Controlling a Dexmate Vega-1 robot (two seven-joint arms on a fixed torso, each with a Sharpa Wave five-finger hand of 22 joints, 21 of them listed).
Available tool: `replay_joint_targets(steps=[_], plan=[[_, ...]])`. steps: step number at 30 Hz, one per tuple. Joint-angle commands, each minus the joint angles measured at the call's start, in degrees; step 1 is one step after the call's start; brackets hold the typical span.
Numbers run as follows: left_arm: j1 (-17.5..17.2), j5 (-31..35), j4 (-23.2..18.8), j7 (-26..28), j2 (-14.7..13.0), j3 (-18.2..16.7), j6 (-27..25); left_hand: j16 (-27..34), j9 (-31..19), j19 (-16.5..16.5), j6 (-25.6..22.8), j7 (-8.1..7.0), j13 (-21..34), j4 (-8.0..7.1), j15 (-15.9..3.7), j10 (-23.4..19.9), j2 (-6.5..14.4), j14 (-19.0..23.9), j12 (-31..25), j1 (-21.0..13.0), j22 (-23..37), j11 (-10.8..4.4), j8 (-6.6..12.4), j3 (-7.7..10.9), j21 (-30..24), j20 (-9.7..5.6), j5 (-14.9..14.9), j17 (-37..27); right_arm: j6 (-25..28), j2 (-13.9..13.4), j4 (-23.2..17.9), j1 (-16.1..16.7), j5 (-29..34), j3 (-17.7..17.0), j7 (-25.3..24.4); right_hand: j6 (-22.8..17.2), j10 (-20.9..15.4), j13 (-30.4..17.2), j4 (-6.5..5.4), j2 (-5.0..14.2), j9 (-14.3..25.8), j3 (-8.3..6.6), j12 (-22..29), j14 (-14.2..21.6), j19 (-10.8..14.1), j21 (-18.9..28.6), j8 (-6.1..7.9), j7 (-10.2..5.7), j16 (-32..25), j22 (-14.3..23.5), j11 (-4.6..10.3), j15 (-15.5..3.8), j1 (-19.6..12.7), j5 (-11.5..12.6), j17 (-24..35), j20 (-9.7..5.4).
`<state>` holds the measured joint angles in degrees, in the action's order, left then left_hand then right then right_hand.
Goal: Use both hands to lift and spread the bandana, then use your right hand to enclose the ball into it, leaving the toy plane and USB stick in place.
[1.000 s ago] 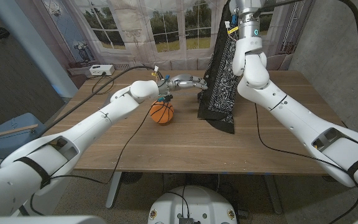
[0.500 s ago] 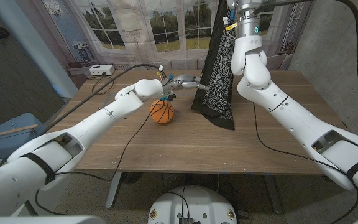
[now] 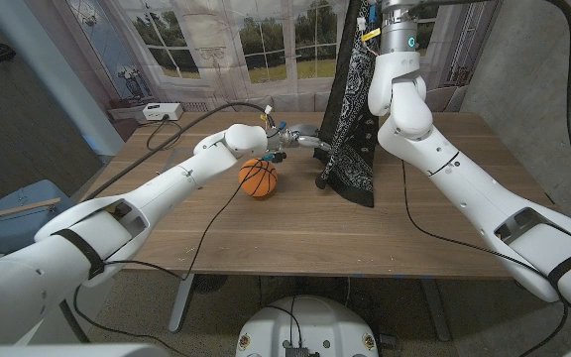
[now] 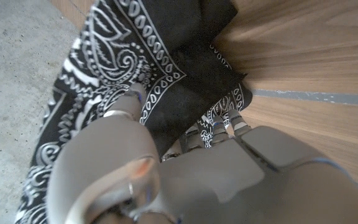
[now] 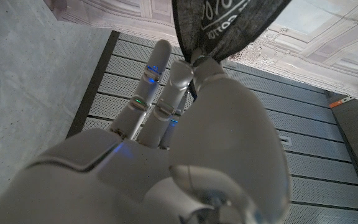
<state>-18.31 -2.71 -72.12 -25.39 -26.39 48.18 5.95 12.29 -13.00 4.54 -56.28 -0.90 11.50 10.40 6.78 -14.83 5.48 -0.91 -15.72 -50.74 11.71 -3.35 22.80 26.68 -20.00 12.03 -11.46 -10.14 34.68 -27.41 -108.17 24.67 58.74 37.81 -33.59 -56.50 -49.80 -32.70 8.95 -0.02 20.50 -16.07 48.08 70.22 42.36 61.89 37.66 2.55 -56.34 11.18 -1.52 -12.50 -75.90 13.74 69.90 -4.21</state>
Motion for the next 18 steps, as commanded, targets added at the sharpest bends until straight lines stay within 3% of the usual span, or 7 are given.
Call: replay_joint_targets(steps=[1, 7, 9, 11, 18], plan=[[-0.5, -1.0, 3.4, 1.0, 1.0, -0.5, 4.3, 0.4, -1.8, -2.9, -3.5, 0.52, 0.1, -0.02, -1.22, -2.5, 0.4, 2.3, -0.4, -3.5, -0.1, -0.84, 2.31, 0.98, -0.9, -0.03, -0.5, -0.1, 0.7, 0.3, 0.3, 0.6, -0.4, -1.5, -1.2, -0.4, -10.9, -1.7, -0.02, 0.15, 0.3, -0.6, 0.0, 0.4, -0.3, 0.4, -0.08, -0.01, 0.1, 0.0, 4.53, -0.09, 0.1, -0.2, 0.3, 0.19], [-1.2, -6.5, 7.4, -2.1, 1.8, -2.7, 9.3, -0.3, -4.9, -5.1, -2.5, 3.91, 0.3, 0.12, -2.37, -1.9, 0.5, 2.2, 0.6, -6.5, -0.1, -0.67, 4.05, 1.77, -1.6, -0.3, -2.1, -0.1, 2.7, 0.5, 1.7, 0.4, -0.1, -1.8, -1.1, -0.4, -10.9, -1.7, -0.01, 0.11, 0.2, -0.75, -0.1, 0.4, -0.5, 0.7, -0.1, -0.04, 0.1, -0.1, 4.62, -0.08, 0.1, -0.3, 0.3, 0.15], [-1.6, -7.3, 7.0, -2.2, 1.4, -3.3, 9.7, -0.3, -5.8, -5.1, -2.2, 4.25, 0.3, -0.22, -2.63, -1.9, 0.7, 2.3, 0.8, -6.8, 0.0, -0.33, 4.64, 2.2, -1.7, -0.59, -3.0, -0.2, 3.3, 0.7, 2.2, 0.3, -0.7, -2.2, -1.1, -0.4, -11.0, -1.7, -0.01, 0.08, 0.2, -0.78, -0.2, 0.4, -0.5, 0.8, -0.11, -0.03, 0.1, -0.1, 4.61, -0.08, 0.2, -0.3, 0.3, 0.13], [-2.3, -7.1, 4.9, -1.1, 0.4, -3.9, 9.2, -0.3, -7.2, -5.1, -1.9, 5.08, 0.5, -0.59, -2.65, -2.0, 1.1, 2.3, 1.0, -7.0, 0.0, -0.03, 5.62, 2.77, -1.7, -0.59, -4.6, -0.5, 4.2, 0.7, 2.7, 0.2, -0.9, -2.5, -1.1, -0.4, -11.0, -1.7, -0.01, 0.06, 0.2, -0.82, -0.2, 0.4, -0.6, 0.8, -0.11, -0.03, 0.1, -0.2, 4.66, -0.08, 0.2, -0.3, 0.3, 0.15], [-5.4, -5.6, -6.3, 3.4, -4.9, -6.9, 6.4, 0.2, -13.1, -5.8, -0.4, 5.13, 1.0, -1.68, -3.83, -2.5, 0.9, 3.4, 1.3, -6.3, 0.3, -0.09, 10.06, 3.59, -2.3, -1.36, -11.0, -1.2, 6.6, -0.2, 3.1, 1.3, -3.1, -4.5, -1.9, -0.4, -11.0, -1.8, -0.04, 0.04, 0.3, -0.99, -0.4, 0.4, -0.9, 1.1, -0.09, -0.17, 0.1, -0.3, 4.54, -0.09, 0.3, -0.4, 0.3, 0.06]])
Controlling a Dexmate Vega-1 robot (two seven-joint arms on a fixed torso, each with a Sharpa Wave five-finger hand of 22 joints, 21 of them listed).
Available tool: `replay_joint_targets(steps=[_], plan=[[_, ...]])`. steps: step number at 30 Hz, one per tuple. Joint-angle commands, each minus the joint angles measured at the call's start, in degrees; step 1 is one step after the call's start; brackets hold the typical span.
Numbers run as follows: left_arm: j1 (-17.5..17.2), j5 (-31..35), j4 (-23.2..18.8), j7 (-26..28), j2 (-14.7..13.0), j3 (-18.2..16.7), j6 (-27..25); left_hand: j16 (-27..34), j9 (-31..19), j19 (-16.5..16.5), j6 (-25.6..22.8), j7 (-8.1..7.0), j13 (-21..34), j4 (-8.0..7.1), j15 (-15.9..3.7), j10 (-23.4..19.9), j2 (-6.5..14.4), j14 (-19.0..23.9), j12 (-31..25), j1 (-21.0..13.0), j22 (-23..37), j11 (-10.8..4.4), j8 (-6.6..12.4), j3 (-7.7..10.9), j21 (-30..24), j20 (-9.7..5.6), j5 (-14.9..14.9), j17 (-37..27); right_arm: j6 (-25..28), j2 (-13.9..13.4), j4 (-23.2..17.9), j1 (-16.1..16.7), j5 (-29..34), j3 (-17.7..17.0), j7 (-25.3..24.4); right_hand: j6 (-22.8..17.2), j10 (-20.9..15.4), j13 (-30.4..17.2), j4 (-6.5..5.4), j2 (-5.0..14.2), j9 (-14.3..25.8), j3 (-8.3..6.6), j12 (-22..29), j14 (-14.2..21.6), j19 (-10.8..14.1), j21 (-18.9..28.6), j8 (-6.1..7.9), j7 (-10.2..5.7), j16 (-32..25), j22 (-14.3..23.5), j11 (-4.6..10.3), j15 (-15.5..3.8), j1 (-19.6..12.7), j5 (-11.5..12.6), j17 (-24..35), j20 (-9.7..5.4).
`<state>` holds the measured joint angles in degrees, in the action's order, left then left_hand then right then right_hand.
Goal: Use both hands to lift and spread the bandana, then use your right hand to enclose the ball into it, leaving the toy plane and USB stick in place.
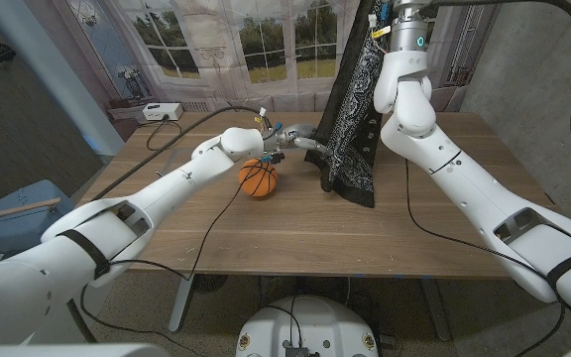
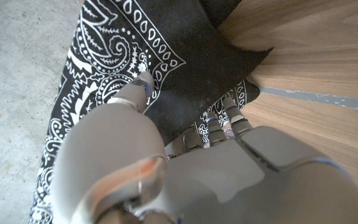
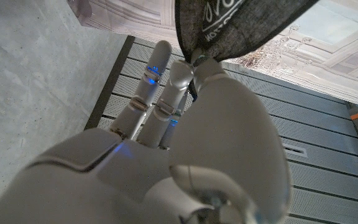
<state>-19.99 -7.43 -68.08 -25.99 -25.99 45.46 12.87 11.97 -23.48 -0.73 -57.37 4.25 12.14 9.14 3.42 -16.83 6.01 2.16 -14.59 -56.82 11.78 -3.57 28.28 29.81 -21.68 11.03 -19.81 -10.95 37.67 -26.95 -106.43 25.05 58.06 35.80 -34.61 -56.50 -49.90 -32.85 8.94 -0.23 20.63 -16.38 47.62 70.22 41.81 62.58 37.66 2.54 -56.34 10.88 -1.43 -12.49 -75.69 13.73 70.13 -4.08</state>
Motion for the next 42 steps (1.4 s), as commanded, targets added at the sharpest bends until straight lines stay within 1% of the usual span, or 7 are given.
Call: replay_joint_targets(steps=[1, 9, 17, 27, 30, 35, 42], plan=[[-4.2, -1.1, -11.8, 4.4, -6.1, -4.9, -0.4, 0.5, -3.5, -0.8, 0.9, -0.06, 0.5, -0.6, -0.51, -0.6, 0.3, 0.4, 0.2, 0.1, 0.3, 0.12, 5.28, 0.47, -0.8, -0.49, -3.5, -0.4, 4.2, -0.9, 1.3, 1.1, -2.5, -2.7, -1.0, -0.4, -11.0, -1.6, -0.02, 0.24, 0.1, -0.71, 0.1, 0.4, -0.3, 0.5, -0.11, -0.15, 0.1, 0.0, 4.51, -0.09, 0.1, -0.4, 0.1, -0.05], [-8.1, -2.4, -23.0, 8.1, -12.2, -11.2, 0.2, 0.7, -7.4, -1.5, 1.8, -0.58, 0.8, -1.13, -1.45, -1.3, -0.1, 1.3, 0.2, 1.2, 0.4, -0.37, 8.25, 0.48, -1.3, -1.16, -6.8, -0.7, 6.3, -3.6, -1.3, 4.3, -6.0, -6.3, -1.5, -0.4, -10.8, -1.9, -0.01, 0.22, 0.2, -0.91, -0.1, 0.4, -0.8, 0.7, -0.1, -0.21, 0.2, -0.1, 4.4, -0.1, 0.1, -0.5, 0.1, -0.18], [-9.5, -5.7, -28.8, 6.3, -14.7, -14.1, 1.8, 0.7, -9.7, -1.8, 2.3, -1.27, 0.9, -1.29, -1.83, -1.9, -0.6, 1.6, 0.2, 1.9, 0.4, -0.81, 10.12, 0.44, -1.6, -1.3, -8.5, -0.8, 6.8, -6.2, -3.0, 7.1, -9.3, -9.1, -2.2, -0.2, -10.9, -1.7, -0.02, 0.27, 0.2, -1.17, -0.4, 0.2, -1.2, 0.9, -0.09, -0.28, 0.3, -0.3, 4.49, -0.09, 0.1, -0.5, 0.1, -0.23], [-8.8, -8.3, -35.7, 3.1, -14.9, -15.1, 3.4, 0.6, -11.4, -1.8, 3.2, -1.68, 1.0, -1.46, -1.85, -1.8, -0.7, 1.5, 0.4, 2.5, 0.4, -0.86, 11.35, 0.5, -1.7, -1.31, -9.7, -0.8, 5.1, -9.2, -5.4, 10.4, -13.0, -11.9, -4.0, -0.1, -10.7, -2.1, -0.01, 0.29, 0.3, -1.5, -0.6, 0.0, -1.7, 1.1, -0.04, -0.35, 0.4, -0.4, 4.46, -0.1, 0.2, -0.4, 0.1, -0.27], [-8.8, -7.4, -38.9, 3.9, -15.2, -15.7, 2.8, 0.6, -11.9, -1.9, 3.3, -1.81, 1.0, -1.5, -1.84, -1.8, -0.7, 1.5, 0.5, 2.6, 0.4, -1.0, 11.71, 0.54, -1.7, -1.36, -10.0, -0.8, 3.8, -10.4, -6.6, 12.0, -14.2, -13.3, -4.9, -0.1, -10.8, -2.2, -0.01, 0.26, 0.3, -1.57, -0.6, 0.0, -1.9, 1.1, -0.04, -0.32, 0.4, -0.4, 4.46, -0.1, 0.2, -0.4, 0.1, -0.33], [-8.5, -7.1, -44.2, 4.6, -15.8, -16.5, 0.0, 0.6, -12.6, -2.2, 3.8, -2.04, 1.1, -1.56, -2.02, -2.0, -0.8, 1.6, 0.5, 2.9, 0.4, -1.37, 12.17, 0.55, -1.9, -1.54, -10.4, -0.8, 1.0, -13.0, -9.8, 15.8, -16.8, -17.0, -6.0, 0.0, -10.8, -2.2, -0.04, 0.31, 0.4, -1.71, -0.8, -0.1, -2.0, 1.2, -0.03, -0.36, 0.5, -0.5, 4.49, -0.1, 0.3, -0.4, 0.1, -0.36], [-8.2, -8.6, -48.0, 4.6, -15.2, -16.9, -1.5, 0.6, -13.6, -2.4, 4.1, -2.26, 1.1, -1.58, -2.24, -2.1, -0.9, 1.7, 0.5, 3.2, 0.4, -1.42, 12.92, 0.62, -2.1, -1.67, -11.1, -0.8, -0.4, -14.9, -13.2, 20.0, -19.1, -21.8, -6.9, 0.1, -10.6, -2.5, -0.08, 0.34, 0.4, -1.92, -0.9, -0.1, -2.4, 1.4, -0.03, -0.67, 0.6, -0.5, 4.49, -0.1, 0.4, -0.4, 0.1, -0.4]])
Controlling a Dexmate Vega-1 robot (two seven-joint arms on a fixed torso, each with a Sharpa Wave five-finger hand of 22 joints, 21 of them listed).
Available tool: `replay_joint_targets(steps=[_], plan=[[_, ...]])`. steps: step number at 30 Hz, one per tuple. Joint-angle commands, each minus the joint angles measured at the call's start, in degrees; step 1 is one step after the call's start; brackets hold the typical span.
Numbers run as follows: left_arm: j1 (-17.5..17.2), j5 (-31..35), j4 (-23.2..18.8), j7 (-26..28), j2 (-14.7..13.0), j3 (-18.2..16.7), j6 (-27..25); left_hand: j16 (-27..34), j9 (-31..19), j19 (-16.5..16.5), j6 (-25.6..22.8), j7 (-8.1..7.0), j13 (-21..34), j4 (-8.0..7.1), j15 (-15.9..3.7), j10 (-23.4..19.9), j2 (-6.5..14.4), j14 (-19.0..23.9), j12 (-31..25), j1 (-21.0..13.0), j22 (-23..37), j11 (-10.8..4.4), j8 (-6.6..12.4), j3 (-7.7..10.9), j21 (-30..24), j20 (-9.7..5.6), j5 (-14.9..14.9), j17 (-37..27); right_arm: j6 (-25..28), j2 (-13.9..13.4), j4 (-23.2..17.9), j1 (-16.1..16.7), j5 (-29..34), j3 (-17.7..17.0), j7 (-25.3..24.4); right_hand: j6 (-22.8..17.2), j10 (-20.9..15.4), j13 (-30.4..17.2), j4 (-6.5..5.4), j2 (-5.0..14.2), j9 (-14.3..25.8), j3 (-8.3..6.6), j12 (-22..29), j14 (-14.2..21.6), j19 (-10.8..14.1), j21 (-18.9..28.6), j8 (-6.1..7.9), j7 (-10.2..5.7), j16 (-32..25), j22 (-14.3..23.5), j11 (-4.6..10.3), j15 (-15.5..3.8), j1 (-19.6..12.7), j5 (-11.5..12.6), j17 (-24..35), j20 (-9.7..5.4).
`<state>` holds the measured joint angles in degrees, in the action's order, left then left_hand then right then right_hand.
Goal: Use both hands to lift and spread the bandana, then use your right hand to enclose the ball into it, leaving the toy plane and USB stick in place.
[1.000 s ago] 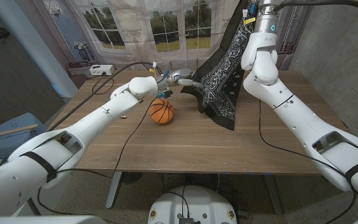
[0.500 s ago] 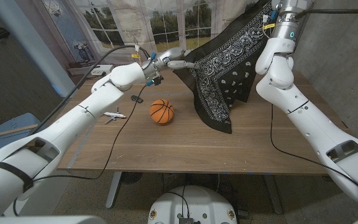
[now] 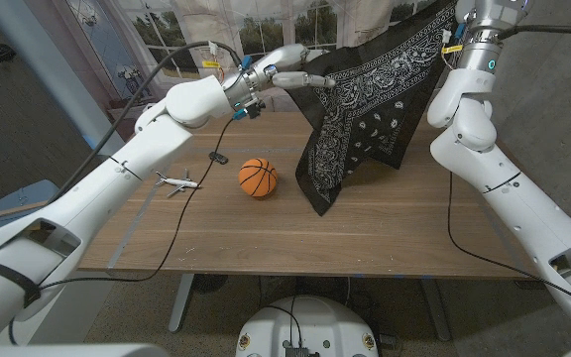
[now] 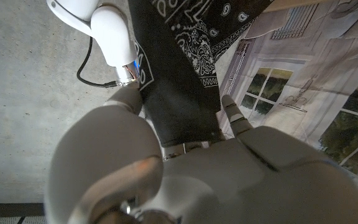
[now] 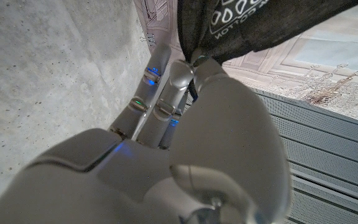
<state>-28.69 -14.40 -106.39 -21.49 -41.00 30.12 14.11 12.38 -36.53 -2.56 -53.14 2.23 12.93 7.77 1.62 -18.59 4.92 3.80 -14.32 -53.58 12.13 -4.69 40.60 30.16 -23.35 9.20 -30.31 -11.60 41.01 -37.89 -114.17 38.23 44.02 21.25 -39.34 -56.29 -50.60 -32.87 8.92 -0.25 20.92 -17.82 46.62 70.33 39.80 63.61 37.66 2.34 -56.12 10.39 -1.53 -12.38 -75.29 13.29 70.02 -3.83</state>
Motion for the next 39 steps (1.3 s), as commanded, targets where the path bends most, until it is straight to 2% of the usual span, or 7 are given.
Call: replay_joint_targets(steps=[1, 8, 14, 19, 29, 34, 39], plan=[[0.6, -1.4, -10.5, 0.3, -0.3, -1.6, -3.2, 0.2, -0.6, -0.7, 0.0, -0.24, 0.3, -0.21, -0.43, -0.4, 0.2, 0.1, 0.3, 0.0, 0.1, -0.3, 0.64, 0.27, -0.5, 0.18, -0.6, -0.2, -3.9, -4.0, -5.8, 7.3, -5.3, -7.9, -2.3, -0.1, -9.9, -2.6, -0.06, 0.38, 0.1, -0.51, 0.1, -0.2, -0.4, 0.4, -0.03, -0.49, 0.3, 0.0, 4.6, -0.21, 0.0, 0.1, 0.2, -0.61], [1.7, 1.1, -16.0, 2.4, -0.3, -1.9, -7.0, 0.1, -1.6, -1.2, 0.2, -0.42, 0.3, -0.23, -0.56, -0.4, 0.1, 0.2, 0.4, 0.4, 0.1, -0.26, 1.34, 0.34, -0.8, -0.32, -1.1, -0.1, -6.0, -5.1, -9.2, 10.6, -7.3, -12.2, -2.6, 0.0, -9.8, -2.5, -0.03, 0.38, 0.2, -0.72, -0.2, -0.3, -0.7, 0.6, 0.0, -0.53, 0.4, 0.0, 4.61, -0.21, 0.0, 0.1, 0.2, -0.7], [1.9, 2.1, -20.3, 4.1, -0.7, -3.0, -9.8, 0.2, -2.4, -1.7, 0.6, -0.38, 0.4, -0.27, -0.82, -0.7, 0.0, 0.5, 0.4, 0.7, 0.1, -0.58, 1.92, 0.43, -1.0, -0.46, -1.6, -0.1, -7.1, -6.1, -11.4, 11.2, -6.6, -13.1, -2.0, 0.0, -9.9, -2.7, 0.01, 0.33, 0.2, -0.91, -0.3, -0.3, -0.8, 0.9, 0.05, -0.29, 0.5, 0.0, 4.55, -0.21, 0.0, 0.1, 0.2, -0.7], [0.0, 2.6, -24.3, 6.9, -2.0, -5.4, -12.2, 0.1, -2.8, -2.0, 0.8, -0.85, 0.4, -0.29, -0.93, -0.9, 0.0, 0.6, 0.4, 0.9, 0.1, -0.64, 2.19, 0.48, -1.2, -0.67, -1.8, -0.1, -9.8, -6.9, -12.8, 11.8, -6.7, -13.4, -1.1, 0.1, -10.0, -2.7, -0.02, 0.35, 0.2, -1.04, -0.5, -0.3, -0.9, 1.0, 0.03, -0.58, 0.5, 0.0, 4.66, -0.22, 0.1, 0.1, 0.2, -0.77], [-8.7, 4.1, -33.5, 15.1, -6.2, -13.8, -17.0, 0.3, -2.4, -2.7, 0.5, -1.16, 0.4, -0.26, -1.45, -1.2, -0.2, 1.4, 0.4, 1.4, 0.1, -1.18, 2.43, 0.6, -1.6, -1.11, -2.4, 0.0, -15.1, -7.8, -15.1, 11.8, -5.5, -12.2, 1.4, 0.0, -10.1, -2.8, 0.02, 0.19, 0.2, -1.28, -0.7, -0.3, -1.1, 1.3, 0.09, -0.46, 0.6, -0.1, 4.64, -0.22, 0.2, 0.1, 0.2, -0.71], [-14.2, 4.3, -37.6, 18.7, -8.1, -19.4, -19.8, 0.2, -2.3, -2.8, 0.2, -1.3, 0.4, -0.24, -1.64, -1.4, -0.2, 1.6, 0.4, 1.6, 0.1, -1.27, 2.6, 0.67, -1.8, -1.31, -2.6, 0.0, -16.5, -7.9, -16.0, 10.8, -4.2, -10.6, 4.1, -0.2, -10.5, -2.5, 0.11, -0.05, 0.2, -1.46, -0.8, -0.2, -1.1, 1.5, 0.11, -0.33, 0.6, -0.1, 4.51, -0.23, 0.2, 0.1, 0.2, -0.68], [-20.7, 4.5, -40.4, 21.9, -9.0, -25.3, -21.1, 0.2, -2.5, -2.8, -0.1, -1.37, 0.4, -0.17, -1.78, -1.6, -0.3, 1.8, 0.4, 1.7, 0.1, -1.57, 3.0, 0.78, -1.8, -1.35, -3.0, 0.0, -17.5, -7.2, -16.8, 9.8, -3.7, -9.0, 6.6, -0.4, -10.6, -2.8, 0.14, -0.23, 0.1, -1.61, -0.8, -0.1, -0.8, 1.7, 0.07, -0.2, 0.5, -0.2, 4.56, -0.25, 0.3, 0.0, 0.2, -0.7]])
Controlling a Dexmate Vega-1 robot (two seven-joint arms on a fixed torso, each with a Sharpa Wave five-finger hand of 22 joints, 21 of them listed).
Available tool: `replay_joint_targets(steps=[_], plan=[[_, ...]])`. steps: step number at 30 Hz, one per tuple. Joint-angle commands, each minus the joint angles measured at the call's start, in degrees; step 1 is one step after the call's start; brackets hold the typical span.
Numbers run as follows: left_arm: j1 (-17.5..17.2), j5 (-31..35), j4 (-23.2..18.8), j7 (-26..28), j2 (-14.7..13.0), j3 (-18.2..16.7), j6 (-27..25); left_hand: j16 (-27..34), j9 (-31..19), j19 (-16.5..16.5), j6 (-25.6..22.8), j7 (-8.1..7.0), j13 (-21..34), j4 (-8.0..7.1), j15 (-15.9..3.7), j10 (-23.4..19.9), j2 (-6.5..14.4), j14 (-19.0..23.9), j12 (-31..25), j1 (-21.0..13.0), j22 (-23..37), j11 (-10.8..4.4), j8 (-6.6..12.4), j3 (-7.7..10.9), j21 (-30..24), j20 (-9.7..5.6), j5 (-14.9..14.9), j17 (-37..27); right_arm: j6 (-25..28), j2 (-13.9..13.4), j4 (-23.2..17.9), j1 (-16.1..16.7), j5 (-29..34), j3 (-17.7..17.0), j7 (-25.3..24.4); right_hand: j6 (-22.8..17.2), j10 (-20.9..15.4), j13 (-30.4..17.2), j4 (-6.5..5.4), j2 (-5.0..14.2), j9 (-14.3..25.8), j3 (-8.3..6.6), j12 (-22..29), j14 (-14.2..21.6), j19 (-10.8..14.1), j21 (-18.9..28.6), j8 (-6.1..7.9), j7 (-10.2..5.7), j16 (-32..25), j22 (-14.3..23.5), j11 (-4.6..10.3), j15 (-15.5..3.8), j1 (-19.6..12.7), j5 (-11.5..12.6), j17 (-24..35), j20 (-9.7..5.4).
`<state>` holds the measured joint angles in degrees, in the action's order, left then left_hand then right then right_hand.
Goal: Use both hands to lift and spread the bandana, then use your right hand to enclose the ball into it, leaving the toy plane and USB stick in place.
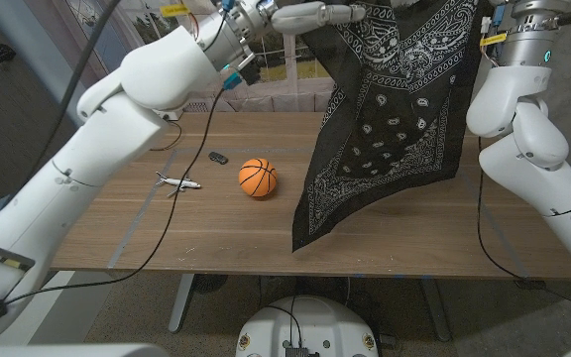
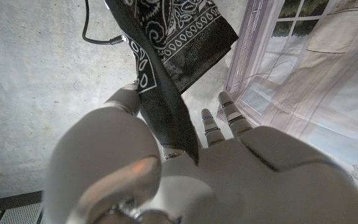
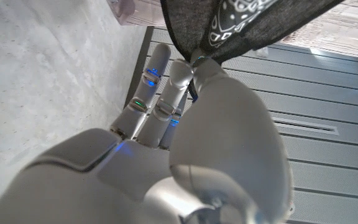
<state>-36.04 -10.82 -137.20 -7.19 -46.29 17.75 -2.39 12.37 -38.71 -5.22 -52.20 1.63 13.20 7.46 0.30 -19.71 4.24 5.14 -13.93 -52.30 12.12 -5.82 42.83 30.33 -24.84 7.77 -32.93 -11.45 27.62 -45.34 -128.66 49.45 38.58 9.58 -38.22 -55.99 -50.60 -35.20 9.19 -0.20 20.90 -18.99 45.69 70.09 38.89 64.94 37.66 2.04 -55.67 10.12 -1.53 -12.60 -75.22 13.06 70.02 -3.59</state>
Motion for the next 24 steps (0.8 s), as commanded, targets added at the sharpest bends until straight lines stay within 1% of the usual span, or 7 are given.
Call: replay_joint_targets(steps=[1, 5, 8, 13, 18, 19, 24], plan=[[-14.7, 0.9, -10.1, 8.1, -3.7, -14.1, -4.8, 0.3, -0.4, -0.1, -1.1, -0.82, 0.2, 0.16, -0.48, -0.5, 0.3, 0.5, 0.0, 0.5, 0.1, -0.31, 0.89, 0.63, -0.3, 0.07, -0.4, -0.1, -4.3, 0.5, -2.4, -1.5, 1.9, 3.1, 5.8, -0.8, -10.7, -0.3, -0.1, -0.3, 0.1, -0.5, 0.0, 0.2, 0.2, 0.4, 0.06, 0.11, 0.1, 0.1, 4.57, -0.03, 0.2, 0.3, 0.2, -0.97], [-19.9, 1.0, -11.4, 10.0, -3.0, -18.3, -4.9, 0.2, -0.6, -0.2, -1.8, -0.86, 0.2, 0.23, -0.7, -0.7, 0.1, 0.6, 0.0, 0.6, 0.1, -0.5, 1.41, 0.68, -0.4, -0.07, -0.7, -0.1, -5.6, 1.1, -2.8, -2.0, 1.9, 4.4, 7.5, -0.9, -10.9, -0.3, -0.04, -0.39, 0.0, -0.7, 0.0, 0.4, 0.4, 0.5, 0.0, 0.35, 0.0, 0.1, 4.45, -0.03, 0.1, 0.2, 0.2, -0.97], [-23.4, 1.4, -12.1, 11.2, -1.7, -20.8, -4.2, 0.3, -0.7, -0.3, -3.3, -1.13, 0.1, 0.58, -1.11, -1.9, -0.6, 1.2, -0.3, 0.8, 0.1, -0.67, 2.33, 0.73, -0.5, -0.22, -1.2, 0.0, -6.2, 1.6, -2.9, -2.4, 2.8, 5.7, 8.6, -1.0, -11.2, -0.2, -0.01, -0.51, -0.1, -0.87, -0.1, 0.6, 0.5, 0.7, -0.08, 0.28, -0.1, 0.0, 4.48, -0.03, 0.1, 0.2, 0.2, -0.97], [-28.5, 1.4, -12.5, 12.4, 0.6, -24.3, -3.2, 0.4, -0.9, -0.7, -3.6, -0.87, 0.1, 0.8, -1.34, -2.4, -1.1, 1.8, -0.4, 0.9, 0.1, -0.86, 2.71, 0.87, -0.8, -0.21, -1.5, 0.0, -6.9, 3.3, -2.5, -3.5, 3.2, 8.2, 10.5, -1.1, -11.2, -0.4, 0.01, -0.58, -0.2, -1.1, -0.1, 0.8, 0.7, 0.8, -0.19, 0.38, -0.2, 0.0, 4.45, -0.03, 0.1, 0.1, 0.3, -0.96], [-34.4, 3.2, -13.8, 13.6, 3.4, -28.0, -2.3, 0.4, -1.0, -0.7, -3.8, -0.96, 0.1, 0.9, -1.44, -2.6, -1.2, 1.9, -0.4, 0.8, 0.0, -0.84, 3.0, 1.0, -0.8, -0.27, -1.7, 0.0, -9.6, 5.7, -1.4, -4.1, -0.3, 9.9, 12.2, -1.2, -11.4, -0.5, 0.06, -0.72, -0.3, -1.34, -0.2, 0.9, 0.8, 0.9, -0.24, 0.42, -0.2, 0.0, 4.46, -0.03, 0.1, 0.0, 0.3, -0.98], [-34.4, 3.3, -13.8, 13.5, 3.5, -27.9, -2.3, 0.4, -1.0, -0.7, -4.0, -0.85, 0.1, 0.92, -1.44, -2.6, -1.2, 2.0, -0.4, 0.8, 0.0, -0.87, 3.11, 1.04, -0.8, -0.22, -1.8, 0.0, -9.7, 5.8, -1.3, -4.0, -0.4, 9.8, 12.3, -1.2, -11.4, -0.5, 0.07, -0.74, -0.3, -1.37, -0.2, 1.0, 0.8, 0.9, -0.26, 0.44, -0.3, 0.0, 4.52, -0.03, 0.1, 0.0, 0.3, -0.97], [-39.5, 4.7, -13.8, 13.9, 6.4, -29.8, -0.5, 0.4, -1.3, -0.7, -4.5, -1.12, 0.0, 1.08, -1.5, -3.3, -1.6, 2.3, -0.5, 0.9, 0.0, -0.95, 3.64, 1.27, -0.8, -0.11, -2.3, 0.0, -11.8, 9.2, -0.1, -4.1, -5.3, 11.4, 13.3, -1.3, -11.8, -0.6, 0.09, -0.87, -0.2, -1.63, -0.2, 1.1, 0.9, 1.0, -0.27, 0.46, -0.4, -0.1, 4.49, -0.03, 0.1, -0.1, 0.3, -0.94]])
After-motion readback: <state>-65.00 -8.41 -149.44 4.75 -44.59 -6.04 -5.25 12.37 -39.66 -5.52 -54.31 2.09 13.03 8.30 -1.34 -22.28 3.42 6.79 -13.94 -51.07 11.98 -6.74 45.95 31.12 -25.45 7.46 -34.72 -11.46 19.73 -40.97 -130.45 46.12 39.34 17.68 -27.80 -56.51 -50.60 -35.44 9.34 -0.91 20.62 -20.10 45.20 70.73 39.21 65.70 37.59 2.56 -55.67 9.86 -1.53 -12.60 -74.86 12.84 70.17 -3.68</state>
